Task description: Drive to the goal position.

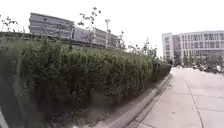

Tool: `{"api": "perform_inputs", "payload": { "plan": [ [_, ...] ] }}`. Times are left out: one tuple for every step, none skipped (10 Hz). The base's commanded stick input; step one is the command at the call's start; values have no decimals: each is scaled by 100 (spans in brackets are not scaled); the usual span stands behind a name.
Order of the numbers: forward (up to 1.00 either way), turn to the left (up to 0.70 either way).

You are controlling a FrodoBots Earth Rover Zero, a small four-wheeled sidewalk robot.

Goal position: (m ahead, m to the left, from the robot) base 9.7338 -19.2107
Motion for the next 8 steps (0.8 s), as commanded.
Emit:
{"api": "perform_inputs", "payload": {
  "plan": [
    [0,0],
    [0,0],
    [0,0],
    [0,0],
    [0,0],
    [0,0],
    [0,-13],
    [0,-45]
  ]
}}
